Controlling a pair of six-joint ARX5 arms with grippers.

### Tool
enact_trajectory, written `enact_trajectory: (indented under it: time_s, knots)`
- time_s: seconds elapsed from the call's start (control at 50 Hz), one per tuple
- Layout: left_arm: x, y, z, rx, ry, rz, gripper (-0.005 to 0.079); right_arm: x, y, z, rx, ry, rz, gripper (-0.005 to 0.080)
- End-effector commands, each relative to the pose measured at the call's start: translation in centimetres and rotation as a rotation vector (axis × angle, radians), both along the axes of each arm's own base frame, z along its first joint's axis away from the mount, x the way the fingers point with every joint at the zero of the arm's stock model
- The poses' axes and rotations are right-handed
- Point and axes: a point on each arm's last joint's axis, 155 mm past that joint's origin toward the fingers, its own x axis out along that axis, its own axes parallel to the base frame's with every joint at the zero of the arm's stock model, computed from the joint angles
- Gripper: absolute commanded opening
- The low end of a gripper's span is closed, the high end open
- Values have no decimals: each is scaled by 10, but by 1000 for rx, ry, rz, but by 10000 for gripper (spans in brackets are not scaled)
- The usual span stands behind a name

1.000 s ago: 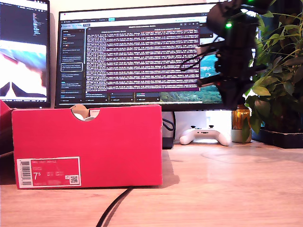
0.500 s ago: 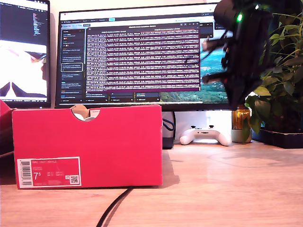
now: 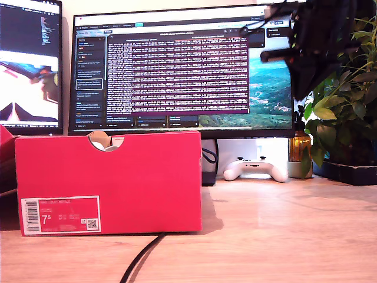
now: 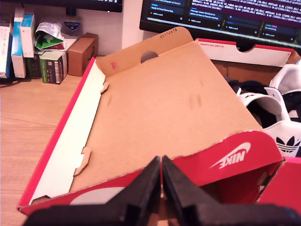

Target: Pack the blue shoes by picking the first shoe and placing it inside the red shoebox, left side, then picking and rotating the second shoe and placing it in the shoebox

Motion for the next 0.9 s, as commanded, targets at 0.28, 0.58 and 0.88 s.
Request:
enact_trajectory:
  time_s: [0.28,0.58,0.88]
  knots:
    - [-1,0,-22,1,59,-3,-21,-44,-24,13,68,-90,-67,-5]
    - [-1,0,-22,1,59,-3,-21,-72,-34,26,138,-203,-97,-5]
    - [-1,0,-22,1,59,-3,-21,-92,-53,46,180,-314,-179,-5]
